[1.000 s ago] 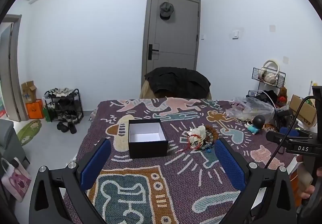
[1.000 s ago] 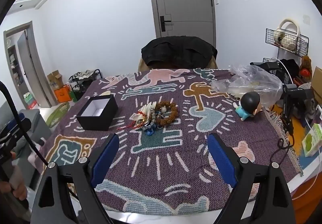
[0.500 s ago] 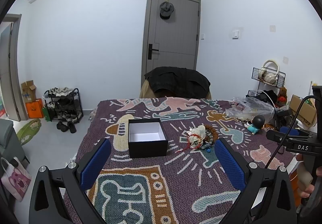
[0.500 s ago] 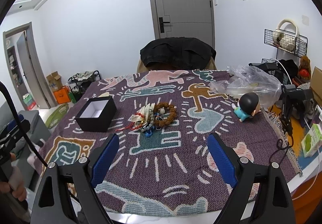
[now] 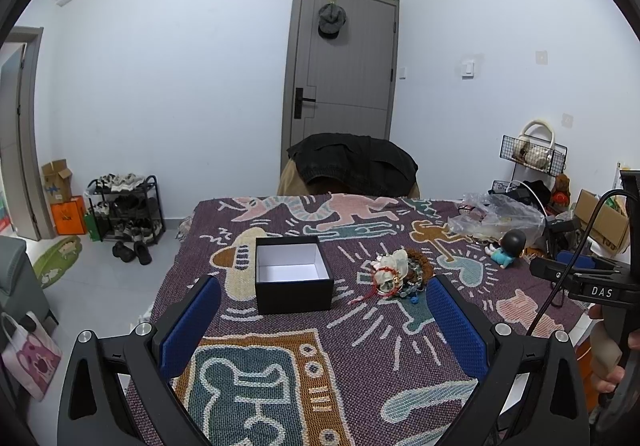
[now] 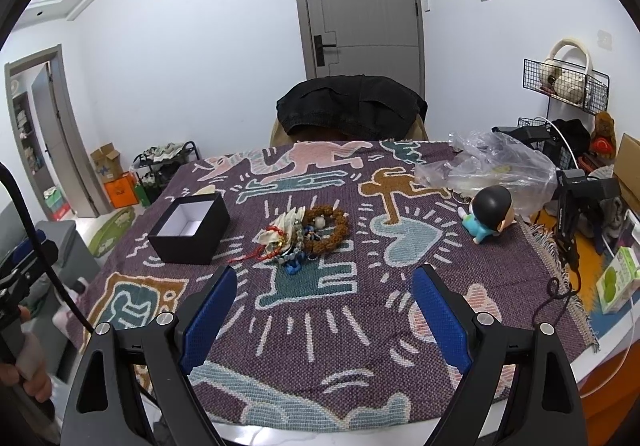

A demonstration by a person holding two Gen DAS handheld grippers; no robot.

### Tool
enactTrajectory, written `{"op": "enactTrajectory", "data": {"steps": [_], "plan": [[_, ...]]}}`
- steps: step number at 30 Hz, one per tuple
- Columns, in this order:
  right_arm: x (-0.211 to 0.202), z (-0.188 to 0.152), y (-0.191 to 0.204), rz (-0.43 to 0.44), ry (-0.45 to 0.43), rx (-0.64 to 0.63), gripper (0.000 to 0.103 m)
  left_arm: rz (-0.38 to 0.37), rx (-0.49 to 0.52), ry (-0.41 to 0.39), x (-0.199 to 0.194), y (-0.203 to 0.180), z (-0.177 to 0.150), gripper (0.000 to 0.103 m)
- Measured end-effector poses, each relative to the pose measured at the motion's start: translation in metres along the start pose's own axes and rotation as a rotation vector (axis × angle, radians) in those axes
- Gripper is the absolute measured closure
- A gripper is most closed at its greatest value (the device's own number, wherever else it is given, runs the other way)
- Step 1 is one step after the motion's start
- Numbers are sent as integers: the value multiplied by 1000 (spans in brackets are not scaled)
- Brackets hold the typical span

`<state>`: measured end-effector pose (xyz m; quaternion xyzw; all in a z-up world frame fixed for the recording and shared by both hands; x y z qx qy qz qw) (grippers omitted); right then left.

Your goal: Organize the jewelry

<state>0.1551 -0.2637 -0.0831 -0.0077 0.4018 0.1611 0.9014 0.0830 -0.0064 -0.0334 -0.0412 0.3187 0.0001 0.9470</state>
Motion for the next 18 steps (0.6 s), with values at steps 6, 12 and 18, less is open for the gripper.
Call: {"op": "enactTrajectory", "data": {"steps": [6,12,18], "plan": [[-4,1,0,-4,-9,1,14,0,0,6,2,-2,-2,0],[-5,2,-1,-5,-10,3,14,0,2,6,2,-3,-2,0],[-6,3,-2,-6,-11,5,14,0,3,5,1,-4,-2,0]]}}
Point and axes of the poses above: each gripper's, at about its wrist camera, not at the fingertips, and x roughly the way its jaws point, y to its left, z to its top, the point moved 9 cm from there along x, roughly the way its jaws point, and after that the axes turned 15 degrees about y, right-handed, at the moved point
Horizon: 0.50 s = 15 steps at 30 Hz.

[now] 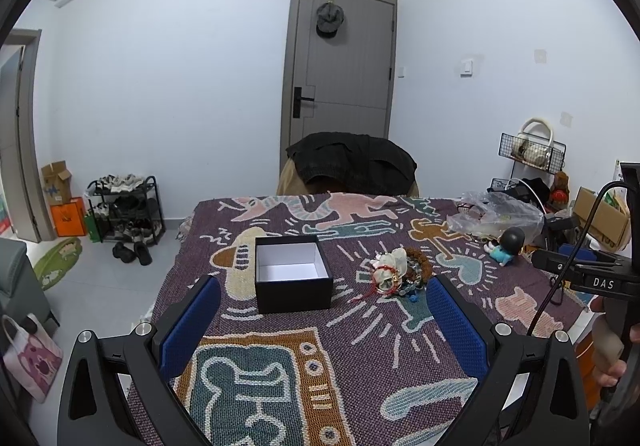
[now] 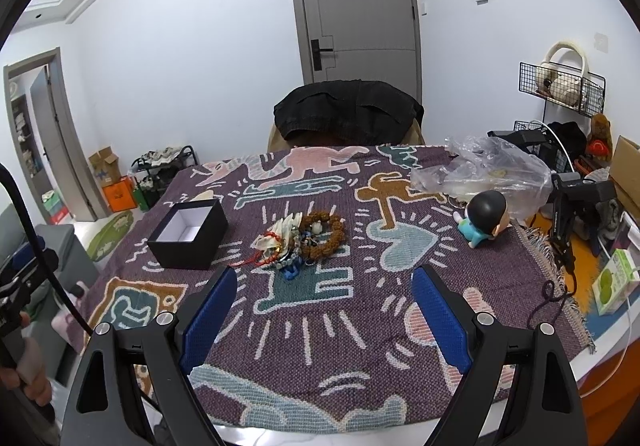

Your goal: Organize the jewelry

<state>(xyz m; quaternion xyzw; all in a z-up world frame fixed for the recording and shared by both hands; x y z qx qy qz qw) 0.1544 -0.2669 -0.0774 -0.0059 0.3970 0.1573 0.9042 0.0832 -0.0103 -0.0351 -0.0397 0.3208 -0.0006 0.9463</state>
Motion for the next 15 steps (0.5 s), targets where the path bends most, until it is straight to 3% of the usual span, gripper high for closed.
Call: {"op": "enactTrajectory", "data": {"steps": [15], "plan": [[-2,1,-3,-5,-7,1,14,-13,15,-6,-3,-4,2,0]]}}
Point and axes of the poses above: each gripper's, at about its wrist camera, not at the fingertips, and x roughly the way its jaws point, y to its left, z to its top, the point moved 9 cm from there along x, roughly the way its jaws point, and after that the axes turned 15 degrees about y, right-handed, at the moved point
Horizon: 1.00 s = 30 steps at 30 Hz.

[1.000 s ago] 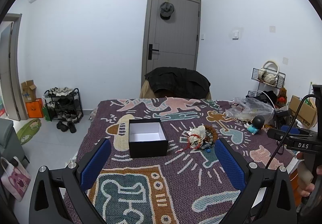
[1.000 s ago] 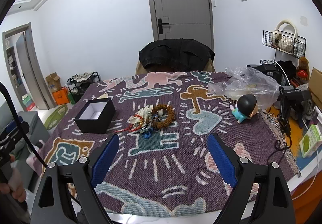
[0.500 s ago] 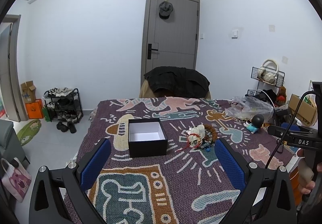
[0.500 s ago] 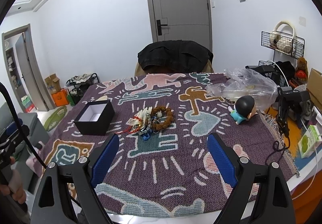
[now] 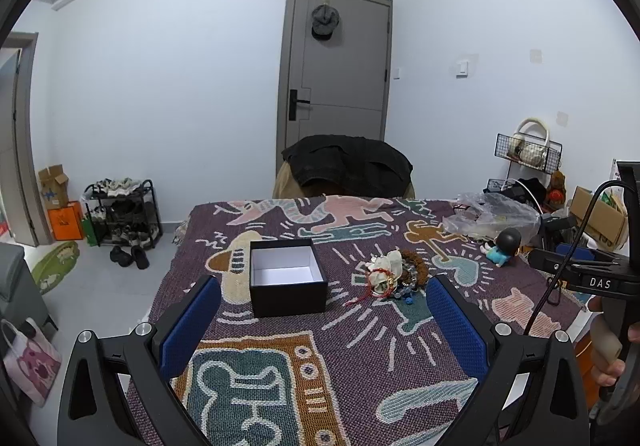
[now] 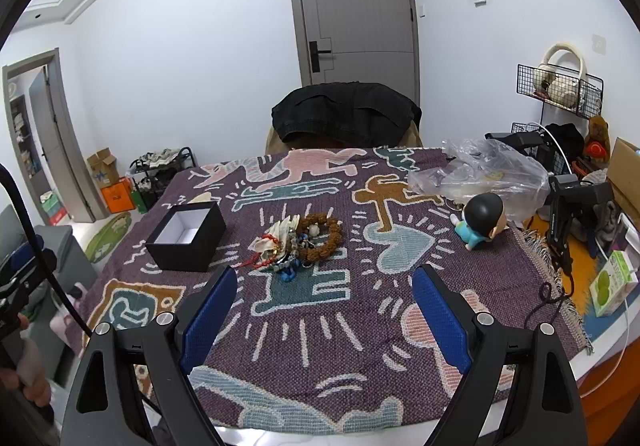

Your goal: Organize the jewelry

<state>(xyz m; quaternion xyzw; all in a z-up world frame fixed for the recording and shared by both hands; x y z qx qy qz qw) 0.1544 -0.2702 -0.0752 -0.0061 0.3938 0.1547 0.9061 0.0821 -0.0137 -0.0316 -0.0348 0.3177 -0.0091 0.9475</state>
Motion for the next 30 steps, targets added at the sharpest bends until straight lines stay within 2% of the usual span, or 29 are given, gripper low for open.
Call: {"op": "enactTrajectory", "data": {"steps": [17,27,30], "plan": [[7,3,3,-53,-22,-43,14,-39,1,6,21,-8,21,1],[24,8,-13,-71,-9,-10,15,-87,5,45,47,-20,31,16],[32,9,-20,-79,2,4,21,-112,-2,71,59,-24,33,22]]}}
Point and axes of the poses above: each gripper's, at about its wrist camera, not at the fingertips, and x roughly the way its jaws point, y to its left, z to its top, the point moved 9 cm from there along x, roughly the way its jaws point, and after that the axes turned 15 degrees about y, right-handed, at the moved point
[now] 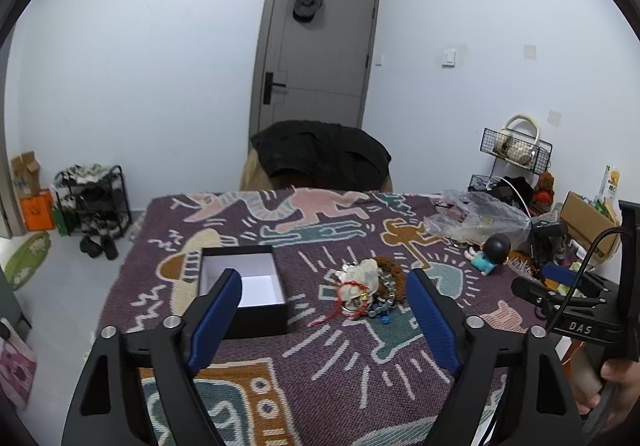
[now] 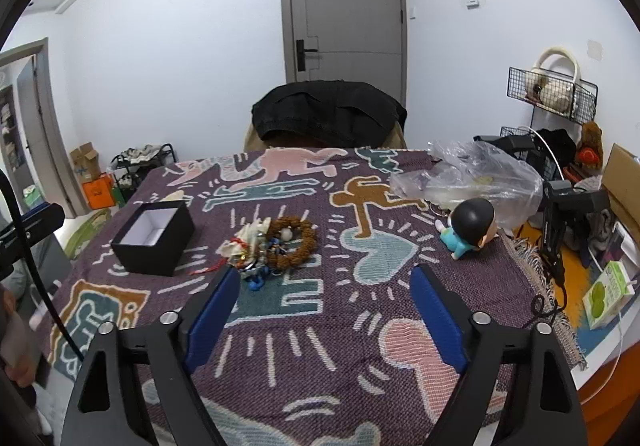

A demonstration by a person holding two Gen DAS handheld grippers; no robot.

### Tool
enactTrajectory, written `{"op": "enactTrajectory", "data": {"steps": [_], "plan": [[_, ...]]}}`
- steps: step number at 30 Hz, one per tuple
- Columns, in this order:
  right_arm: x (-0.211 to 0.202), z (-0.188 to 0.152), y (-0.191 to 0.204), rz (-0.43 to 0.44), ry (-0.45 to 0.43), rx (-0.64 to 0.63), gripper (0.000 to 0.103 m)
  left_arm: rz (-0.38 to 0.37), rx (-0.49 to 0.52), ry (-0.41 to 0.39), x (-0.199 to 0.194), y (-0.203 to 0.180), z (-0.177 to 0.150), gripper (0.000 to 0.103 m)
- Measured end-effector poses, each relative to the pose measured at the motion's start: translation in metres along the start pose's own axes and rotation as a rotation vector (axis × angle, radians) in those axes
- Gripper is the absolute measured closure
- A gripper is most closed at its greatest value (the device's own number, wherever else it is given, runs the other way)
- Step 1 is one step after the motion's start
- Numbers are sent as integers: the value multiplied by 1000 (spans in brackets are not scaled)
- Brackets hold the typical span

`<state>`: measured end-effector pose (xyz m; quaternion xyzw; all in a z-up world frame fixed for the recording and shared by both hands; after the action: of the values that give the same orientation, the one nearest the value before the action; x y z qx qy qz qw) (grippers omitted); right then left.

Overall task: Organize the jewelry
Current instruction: 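Move both tools down toward the jewelry pile beside the black box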

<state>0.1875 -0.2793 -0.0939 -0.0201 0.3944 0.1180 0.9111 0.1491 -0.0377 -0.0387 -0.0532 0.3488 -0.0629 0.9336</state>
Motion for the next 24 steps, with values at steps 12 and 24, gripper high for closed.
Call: {"op": "enactTrajectory", "data": {"steps": [12,24], "plan": [[38,1,-23,20,68,65,37,-38,21,92,48,-15,8,29],[82,6,-42,133,156,139,55,-86,50,281,126,-33,4,42]]}}
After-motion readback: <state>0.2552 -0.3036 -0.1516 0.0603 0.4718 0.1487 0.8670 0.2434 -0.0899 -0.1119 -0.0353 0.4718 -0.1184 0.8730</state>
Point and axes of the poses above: each gripper's, at about its wrist camera, not at the fingertips, and x roughly the way its jaws point, y to its left, z to its top, the point moved 9 cm from there along x, roughly the way its jaws point, and after that the axes turned 15 degrees about y, right-handed, at the moved point
